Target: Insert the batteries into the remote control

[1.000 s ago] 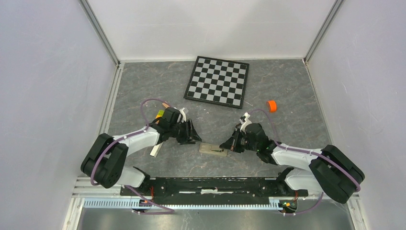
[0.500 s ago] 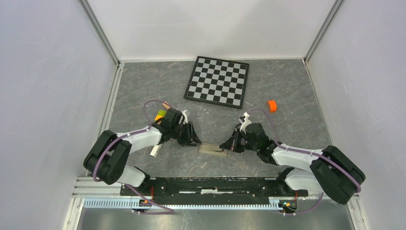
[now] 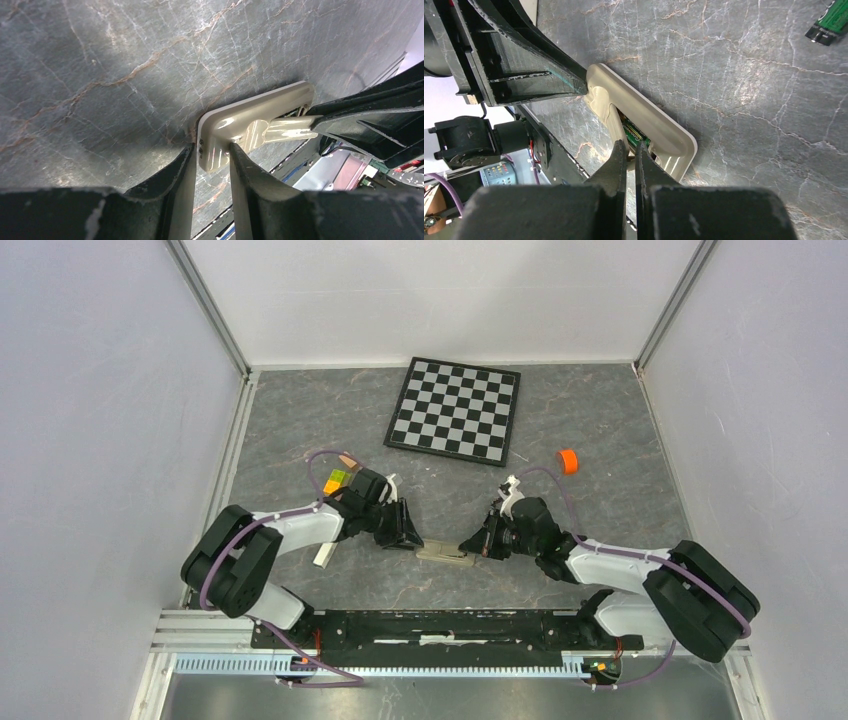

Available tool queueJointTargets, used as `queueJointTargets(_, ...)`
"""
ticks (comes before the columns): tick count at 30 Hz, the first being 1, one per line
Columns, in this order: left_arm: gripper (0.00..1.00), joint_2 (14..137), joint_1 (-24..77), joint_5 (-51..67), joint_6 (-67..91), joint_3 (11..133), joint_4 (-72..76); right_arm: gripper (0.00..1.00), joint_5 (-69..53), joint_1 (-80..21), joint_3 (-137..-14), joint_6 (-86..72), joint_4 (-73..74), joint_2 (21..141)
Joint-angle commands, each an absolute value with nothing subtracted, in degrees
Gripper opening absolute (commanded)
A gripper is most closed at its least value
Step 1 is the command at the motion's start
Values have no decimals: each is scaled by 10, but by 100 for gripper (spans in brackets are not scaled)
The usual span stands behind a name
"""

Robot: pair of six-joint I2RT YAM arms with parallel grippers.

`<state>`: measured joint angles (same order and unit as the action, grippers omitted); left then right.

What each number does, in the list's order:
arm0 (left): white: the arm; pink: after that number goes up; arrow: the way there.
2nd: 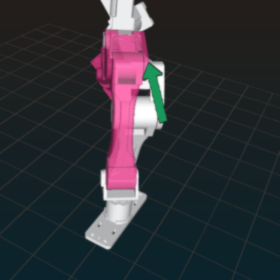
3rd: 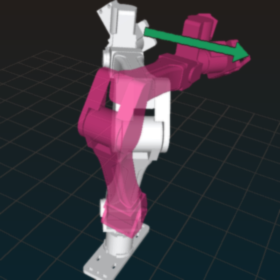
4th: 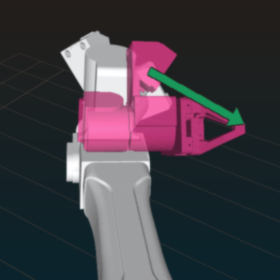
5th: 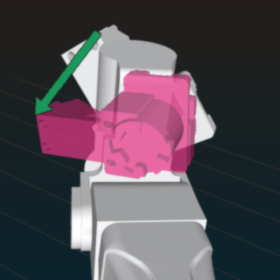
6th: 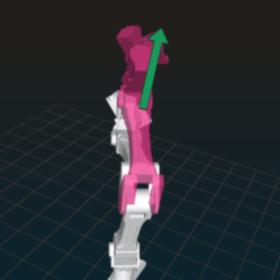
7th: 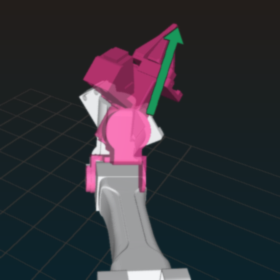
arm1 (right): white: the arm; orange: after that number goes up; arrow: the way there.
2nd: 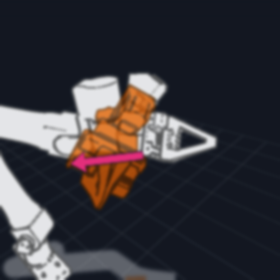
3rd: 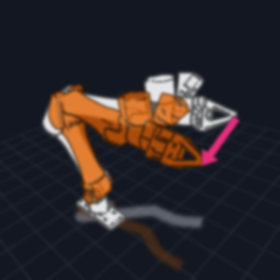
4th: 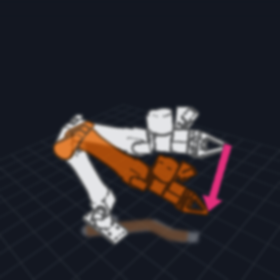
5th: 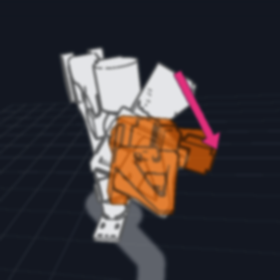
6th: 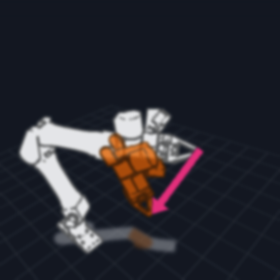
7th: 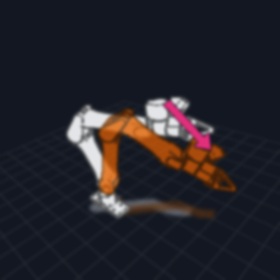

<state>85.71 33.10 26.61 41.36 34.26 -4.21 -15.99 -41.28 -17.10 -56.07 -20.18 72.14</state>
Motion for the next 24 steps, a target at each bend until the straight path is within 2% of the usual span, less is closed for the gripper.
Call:
queueJointTargets(1, 36, 870, 344, 279, 414, 363, -37, 0, -157, -422, -179, -543, -202, 742)
queueJointTargets(4, 34, 872, 348, 280, 414, 366, -37, 6, -162, -424, -192, -533, -188, 746)
queueJointTargets(10, 34, 863, 348, 263, 407, 373, -56, 26, -145, -424, -216, -507, -123, 717)
queueJointTargets(16, 35, 863, 348, 248, 399, 381, -73, 38, -120, -424, -237, -487, -53, 696)
queueJointTargets(20, 35, 861, 349, 244, 395, 384, -79, 40, -98, -424, -238, -480, -31, 675)
queueJointTargets(24, 35, 861, 348, 243, 394, 385, -82, 32, -91, -424, -242, -474, -32, 662)
